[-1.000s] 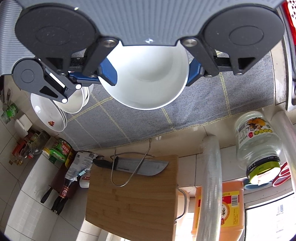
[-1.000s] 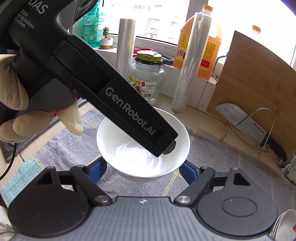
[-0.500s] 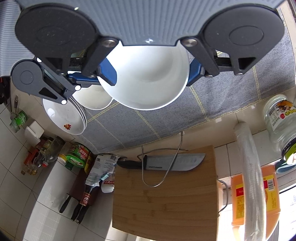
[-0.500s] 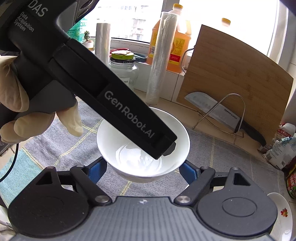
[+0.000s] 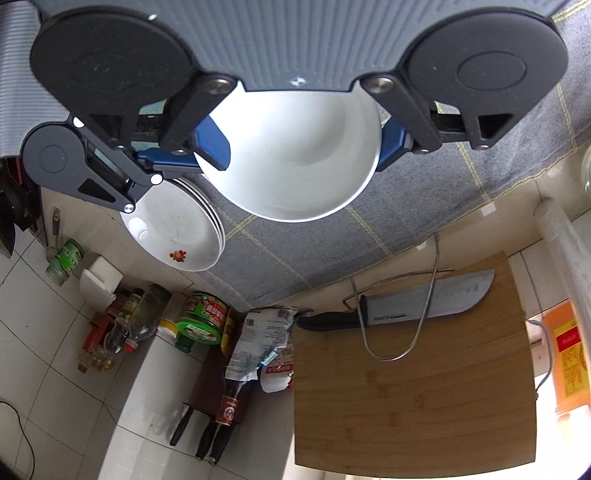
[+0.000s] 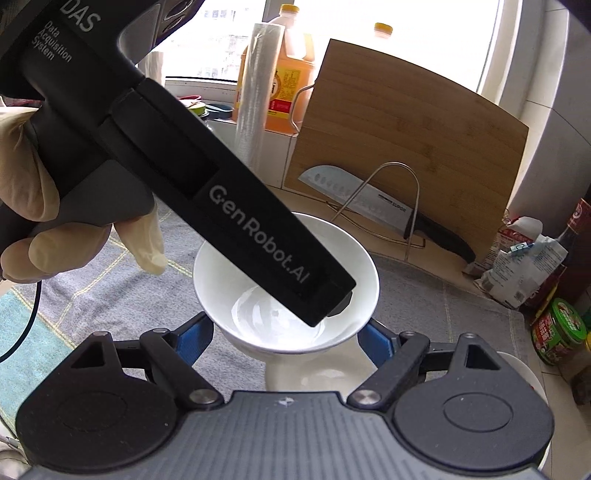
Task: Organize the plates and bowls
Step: 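Carry the floral bowl with the left tool over the nested white bowls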
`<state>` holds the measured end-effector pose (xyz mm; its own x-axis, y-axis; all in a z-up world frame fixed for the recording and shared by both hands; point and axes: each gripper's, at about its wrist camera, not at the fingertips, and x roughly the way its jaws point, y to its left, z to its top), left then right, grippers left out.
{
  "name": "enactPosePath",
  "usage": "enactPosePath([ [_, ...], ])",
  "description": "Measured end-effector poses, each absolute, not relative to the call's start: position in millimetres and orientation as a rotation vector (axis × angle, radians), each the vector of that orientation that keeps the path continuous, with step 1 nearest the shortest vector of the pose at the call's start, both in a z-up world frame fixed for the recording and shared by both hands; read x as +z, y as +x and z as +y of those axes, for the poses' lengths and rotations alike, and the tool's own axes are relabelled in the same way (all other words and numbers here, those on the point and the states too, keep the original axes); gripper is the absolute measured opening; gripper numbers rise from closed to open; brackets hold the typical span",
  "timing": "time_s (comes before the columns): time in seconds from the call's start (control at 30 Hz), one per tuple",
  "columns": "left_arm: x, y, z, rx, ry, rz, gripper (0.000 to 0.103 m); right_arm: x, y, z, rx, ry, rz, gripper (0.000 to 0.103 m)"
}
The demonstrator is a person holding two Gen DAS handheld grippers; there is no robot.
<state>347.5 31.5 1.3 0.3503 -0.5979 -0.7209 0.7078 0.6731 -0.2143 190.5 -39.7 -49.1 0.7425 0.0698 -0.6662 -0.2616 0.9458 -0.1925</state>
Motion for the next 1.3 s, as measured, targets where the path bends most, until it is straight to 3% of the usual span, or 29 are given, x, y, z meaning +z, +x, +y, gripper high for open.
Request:
enactPosePath([
  [0.47,-11,345,-17,-0.944,0.197,0.902,0.081,-56,178,-77,0.079,-0.23,0.757,0.088],
  [1.3,-34,348,-27,-0.962,0.217,0.933,0.083,-73,184,-87,0.081,-0.169,0.803,0.088],
])
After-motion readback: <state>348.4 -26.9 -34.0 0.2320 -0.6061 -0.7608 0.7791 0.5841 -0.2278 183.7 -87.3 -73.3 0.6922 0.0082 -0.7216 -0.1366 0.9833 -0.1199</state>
